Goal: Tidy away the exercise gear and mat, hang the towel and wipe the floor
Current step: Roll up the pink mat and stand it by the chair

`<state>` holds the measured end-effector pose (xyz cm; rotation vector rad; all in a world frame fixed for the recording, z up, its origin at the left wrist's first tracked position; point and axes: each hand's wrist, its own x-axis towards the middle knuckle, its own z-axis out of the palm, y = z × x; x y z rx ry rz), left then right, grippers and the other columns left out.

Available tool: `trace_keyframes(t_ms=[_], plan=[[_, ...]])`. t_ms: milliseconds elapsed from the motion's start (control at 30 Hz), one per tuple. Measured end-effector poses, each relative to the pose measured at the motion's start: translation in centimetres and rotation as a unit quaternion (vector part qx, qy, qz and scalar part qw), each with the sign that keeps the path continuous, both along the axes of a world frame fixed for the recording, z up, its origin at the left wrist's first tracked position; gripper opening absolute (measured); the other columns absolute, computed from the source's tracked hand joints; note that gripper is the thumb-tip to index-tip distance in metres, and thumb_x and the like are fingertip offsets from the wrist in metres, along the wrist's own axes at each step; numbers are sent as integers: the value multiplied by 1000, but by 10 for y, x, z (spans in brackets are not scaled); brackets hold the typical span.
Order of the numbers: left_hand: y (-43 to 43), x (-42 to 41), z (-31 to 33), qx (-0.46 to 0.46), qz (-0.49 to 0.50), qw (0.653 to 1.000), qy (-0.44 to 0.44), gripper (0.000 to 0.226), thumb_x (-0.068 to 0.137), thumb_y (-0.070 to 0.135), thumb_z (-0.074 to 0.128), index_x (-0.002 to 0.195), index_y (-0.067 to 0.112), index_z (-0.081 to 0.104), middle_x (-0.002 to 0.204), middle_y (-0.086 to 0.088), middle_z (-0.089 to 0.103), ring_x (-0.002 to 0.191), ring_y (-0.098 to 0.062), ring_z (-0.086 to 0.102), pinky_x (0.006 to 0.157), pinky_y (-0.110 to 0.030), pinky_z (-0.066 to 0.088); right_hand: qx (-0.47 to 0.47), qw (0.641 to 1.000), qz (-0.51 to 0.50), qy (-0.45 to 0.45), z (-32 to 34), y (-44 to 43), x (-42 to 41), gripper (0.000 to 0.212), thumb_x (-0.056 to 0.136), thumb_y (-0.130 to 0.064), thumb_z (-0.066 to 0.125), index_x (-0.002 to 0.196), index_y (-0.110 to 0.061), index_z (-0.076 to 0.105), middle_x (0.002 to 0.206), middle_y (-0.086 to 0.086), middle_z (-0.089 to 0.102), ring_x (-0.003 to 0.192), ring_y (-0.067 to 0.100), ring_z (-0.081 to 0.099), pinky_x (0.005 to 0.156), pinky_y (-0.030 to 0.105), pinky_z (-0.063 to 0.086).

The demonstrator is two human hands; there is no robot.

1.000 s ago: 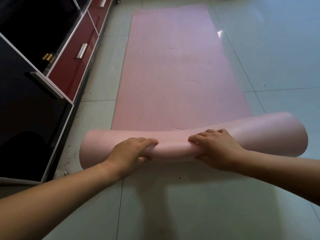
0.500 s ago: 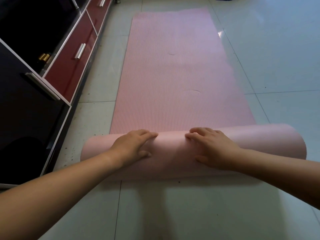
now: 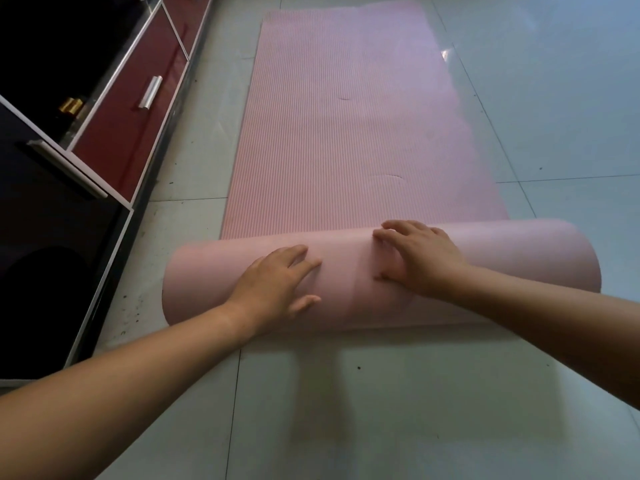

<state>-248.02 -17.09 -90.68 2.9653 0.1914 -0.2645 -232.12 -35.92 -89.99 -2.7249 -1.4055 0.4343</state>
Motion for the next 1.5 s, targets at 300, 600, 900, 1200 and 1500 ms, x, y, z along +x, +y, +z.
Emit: trace_keyframes(t_ms=[300, 600, 900, 1200, 1500], plan=[[13, 23, -9, 32, 7, 998, 56, 68, 89, 51, 48, 146, 30, 19, 155, -1, 16, 141, -20, 17, 110, -38, 27, -31, 998, 58, -25, -11, -15, -20, 71, 87, -59, 44, 145, -25, 21, 155, 1, 12, 141, 22, 12, 112, 39, 17], [11, 31, -11, 4, 23, 1000, -9, 57, 91, 46, 48, 142, 25, 33, 151, -3, 30, 137, -21, 29, 106, -35, 31, -51, 997, 57, -32, -14, 0, -3, 85, 83, -55, 55, 147, -22, 10, 156, 2, 7, 142, 23, 8, 112, 41, 13], [21, 32, -19, 12, -1, 999, 39, 102, 64, 68, 66, 146, 28, 21, 154, 0, 21, 140, -19, 21, 111, -36, 25, -31, 998, 53, -10, -16, 2, 8, 87, 78, -60, 58, 146, -26, 15, 156, -2, 9, 143, 19, 8, 113, 37, 10], [18, 32, -27, -1, -8, 999, 51, 89, 71, 58, 68, 144, 27, 28, 149, 2, 31, 134, -21, 33, 106, -34, 30, -50, 996, 78, -17, -25, -1, 3, 88, 75, -60, 60, 144, -25, 18, 151, -3, 20, 138, 20, 19, 109, 37, 18], [18, 27, -23, -20, 9, 1000, 8, 77, 70, 51, 72, 136, 26, 42, 139, 4, 46, 122, -24, 46, 99, -39, 39, -11, 998, 63, -20, -23, -3, 2, 74, 76, -59, 59, 138, -29, 31, 144, -10, 35, 131, 17, 33, 102, 37, 25]])
